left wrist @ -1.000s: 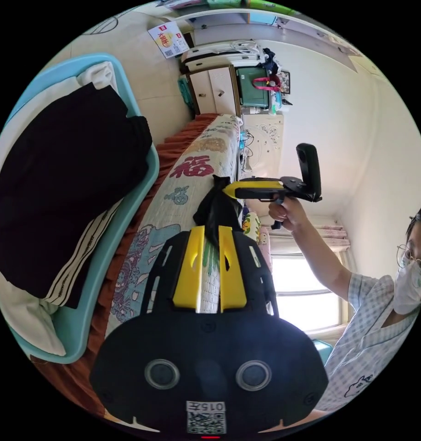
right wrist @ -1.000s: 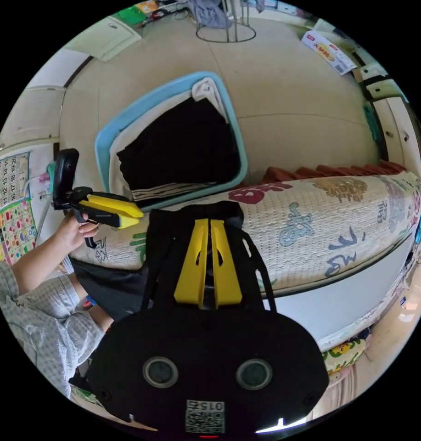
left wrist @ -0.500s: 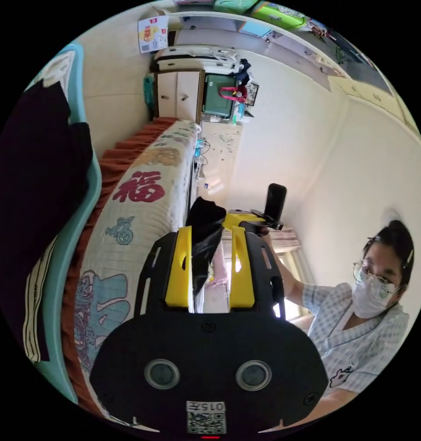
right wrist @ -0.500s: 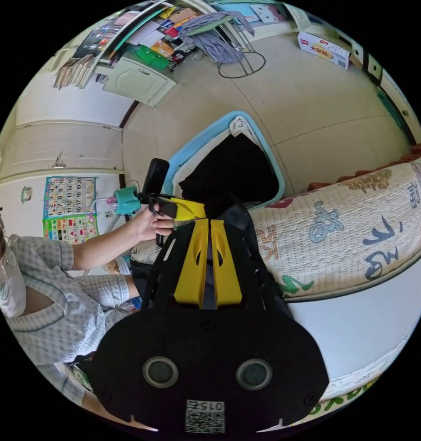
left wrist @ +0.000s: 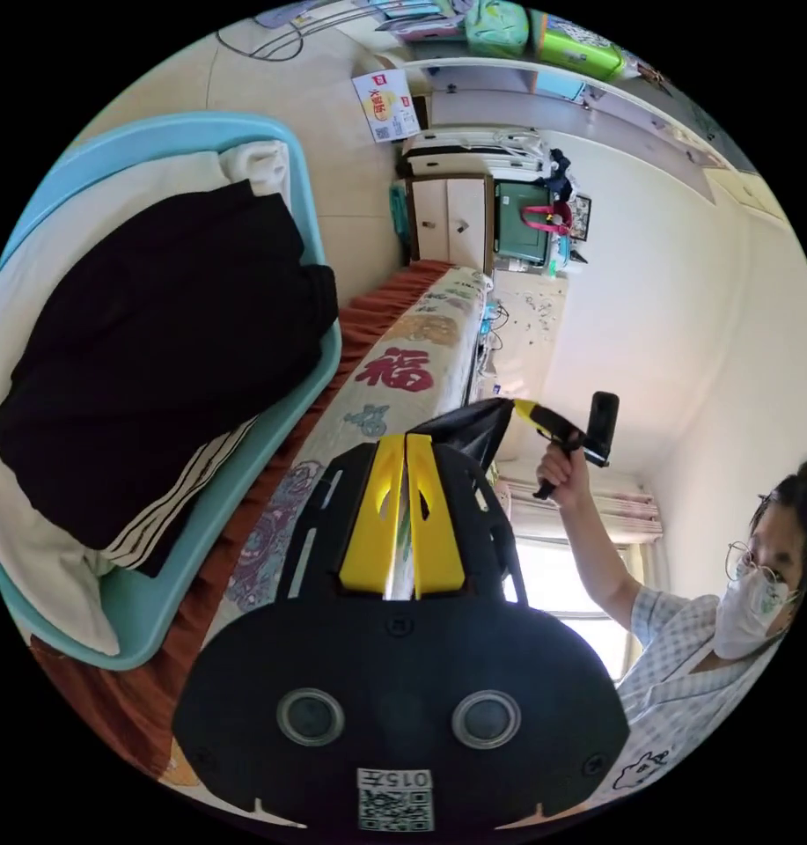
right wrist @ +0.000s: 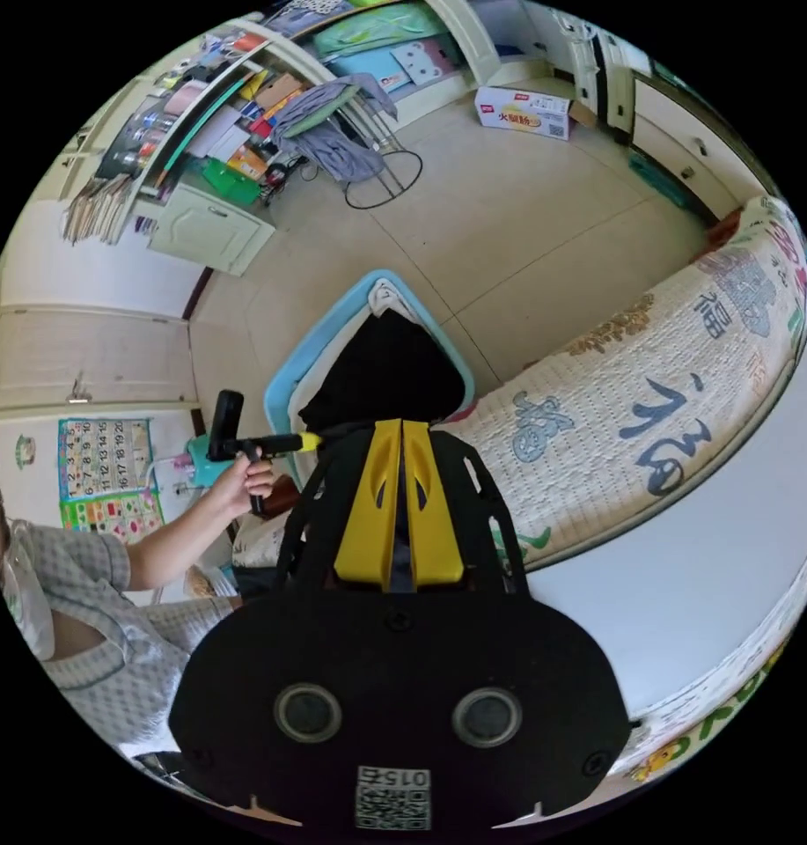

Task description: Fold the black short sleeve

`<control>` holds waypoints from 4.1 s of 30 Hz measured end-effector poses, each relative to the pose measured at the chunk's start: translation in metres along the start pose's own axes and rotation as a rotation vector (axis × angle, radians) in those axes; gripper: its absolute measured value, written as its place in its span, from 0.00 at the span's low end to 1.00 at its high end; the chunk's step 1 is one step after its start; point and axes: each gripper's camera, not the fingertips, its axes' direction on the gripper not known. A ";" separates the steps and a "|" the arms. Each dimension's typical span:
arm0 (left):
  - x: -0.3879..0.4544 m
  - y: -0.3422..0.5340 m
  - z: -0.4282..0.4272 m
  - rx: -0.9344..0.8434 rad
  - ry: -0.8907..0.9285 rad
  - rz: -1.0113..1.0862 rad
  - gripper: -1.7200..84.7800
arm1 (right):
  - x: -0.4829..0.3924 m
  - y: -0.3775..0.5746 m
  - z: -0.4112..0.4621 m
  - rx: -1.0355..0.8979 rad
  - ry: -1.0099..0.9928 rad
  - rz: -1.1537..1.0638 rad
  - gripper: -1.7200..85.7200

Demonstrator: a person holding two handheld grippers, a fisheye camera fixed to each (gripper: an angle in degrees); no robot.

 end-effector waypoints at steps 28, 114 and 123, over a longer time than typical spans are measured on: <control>0.010 0.042 0.019 -0.080 0.036 0.023 0.04 | -0.078 -0.114 0.292 -0.274 0.050 -0.027 0.01; 0.199 0.211 0.096 -0.245 -0.355 0.274 0.05 | -0.069 0.064 0.566 0.092 0.108 0.225 0.07; 0.305 0.300 0.132 -0.521 -0.527 0.809 0.11 | -0.121 0.166 0.568 0.071 0.029 0.038 0.10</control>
